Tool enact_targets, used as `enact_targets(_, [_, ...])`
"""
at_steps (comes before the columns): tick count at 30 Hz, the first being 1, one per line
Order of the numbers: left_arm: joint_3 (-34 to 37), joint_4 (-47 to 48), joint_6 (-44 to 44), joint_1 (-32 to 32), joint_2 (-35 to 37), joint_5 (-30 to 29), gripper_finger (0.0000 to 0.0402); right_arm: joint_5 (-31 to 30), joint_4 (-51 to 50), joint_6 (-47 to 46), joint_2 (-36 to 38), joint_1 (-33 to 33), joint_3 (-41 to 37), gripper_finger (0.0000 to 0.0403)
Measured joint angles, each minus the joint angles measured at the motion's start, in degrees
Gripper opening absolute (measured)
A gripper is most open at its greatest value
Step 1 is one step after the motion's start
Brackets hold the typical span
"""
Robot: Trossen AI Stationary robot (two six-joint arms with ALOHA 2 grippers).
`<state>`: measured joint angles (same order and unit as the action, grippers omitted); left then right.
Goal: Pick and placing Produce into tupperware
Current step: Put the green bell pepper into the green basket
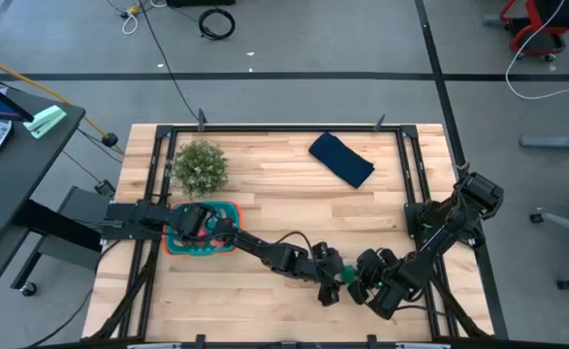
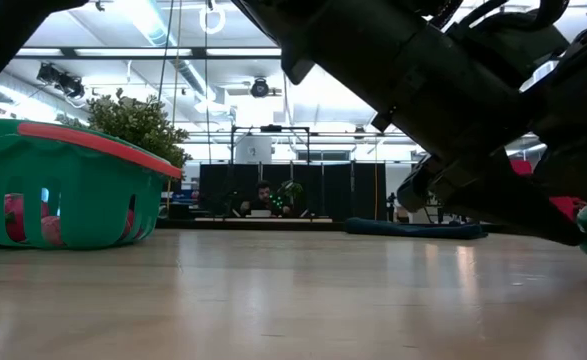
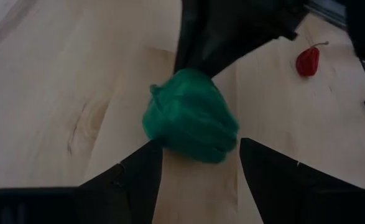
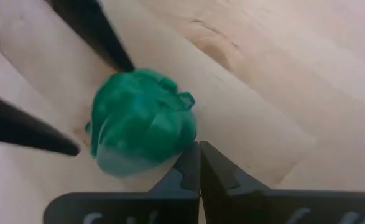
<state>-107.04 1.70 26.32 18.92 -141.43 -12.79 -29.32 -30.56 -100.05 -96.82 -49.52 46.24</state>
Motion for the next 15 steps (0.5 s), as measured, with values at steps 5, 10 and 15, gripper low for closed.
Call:
enact_targets(5, [0.00, 0.32, 0.09, -0.17, 0.05, -0.27, 0.0226, -0.05, 2.31, 1.15, -0.02, 0.20, 0.00, 0.0000])
enact_targets(10, [0.00, 0.52, 0.10, -0.31, 0.06, -0.05, 0.0227, -1.23, 5.03, 3.29, -0.09, 0.42, 0.00, 0.0000])
enact_targets(15, [0.00, 0.78, 0.11, -0.52, 0.06, -0.14, 0.0227, -1.77, 6.49, 4.58, -0.15, 0.88, 0.00, 0.0001])
